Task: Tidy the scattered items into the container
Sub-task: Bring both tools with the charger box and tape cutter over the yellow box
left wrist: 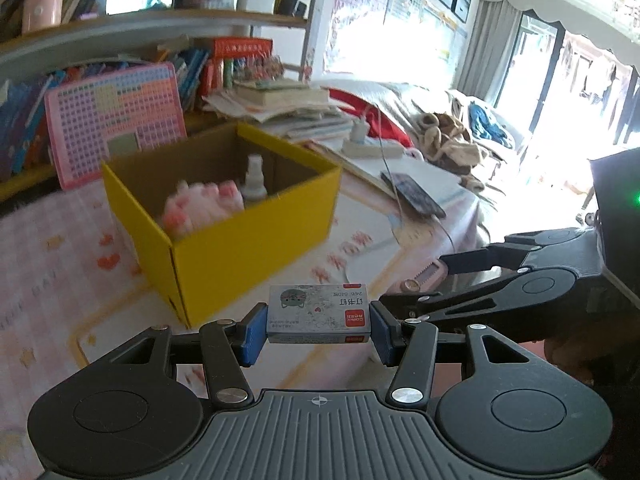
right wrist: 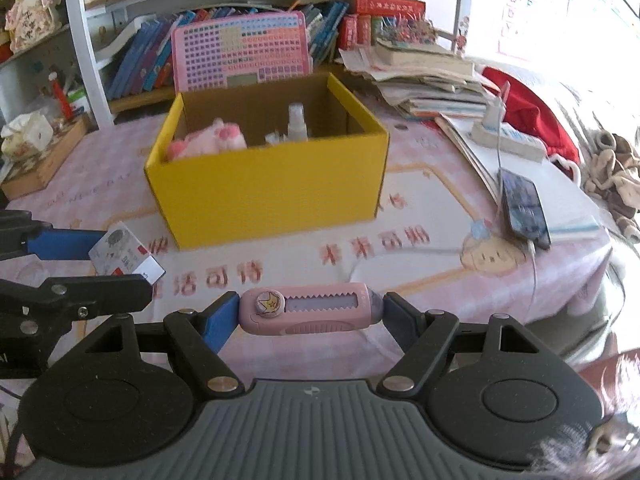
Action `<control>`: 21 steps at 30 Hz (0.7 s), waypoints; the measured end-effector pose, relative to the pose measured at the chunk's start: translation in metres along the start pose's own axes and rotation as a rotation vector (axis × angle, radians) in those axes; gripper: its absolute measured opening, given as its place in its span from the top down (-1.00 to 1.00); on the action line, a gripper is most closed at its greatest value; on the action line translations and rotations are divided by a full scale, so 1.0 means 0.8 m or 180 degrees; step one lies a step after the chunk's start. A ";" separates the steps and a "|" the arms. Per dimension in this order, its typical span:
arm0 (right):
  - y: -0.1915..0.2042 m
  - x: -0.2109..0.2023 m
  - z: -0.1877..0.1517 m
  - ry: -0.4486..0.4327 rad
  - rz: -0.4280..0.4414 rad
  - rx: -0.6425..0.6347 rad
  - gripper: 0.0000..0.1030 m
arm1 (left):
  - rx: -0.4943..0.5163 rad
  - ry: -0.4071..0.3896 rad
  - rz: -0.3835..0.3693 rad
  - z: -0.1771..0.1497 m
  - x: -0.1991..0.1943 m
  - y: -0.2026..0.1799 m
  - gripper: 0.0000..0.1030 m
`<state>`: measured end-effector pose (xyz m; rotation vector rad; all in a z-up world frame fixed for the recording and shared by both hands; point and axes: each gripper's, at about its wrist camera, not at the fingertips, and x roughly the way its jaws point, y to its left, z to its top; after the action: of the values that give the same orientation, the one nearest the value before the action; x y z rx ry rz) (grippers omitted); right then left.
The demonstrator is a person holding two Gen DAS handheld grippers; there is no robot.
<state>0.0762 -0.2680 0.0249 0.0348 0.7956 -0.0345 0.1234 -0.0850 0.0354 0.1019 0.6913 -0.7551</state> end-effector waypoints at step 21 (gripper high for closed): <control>-0.029 0.093 0.150 -0.0404 0.0385 -0.0531 -0.47 | -0.0119 -0.0302 0.0586 0.118 0.074 0.056 -0.01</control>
<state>0.2131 -0.2975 0.0550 -0.0766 0.6659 0.1429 0.2348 -0.1180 0.0657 0.0935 0.5965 -0.5666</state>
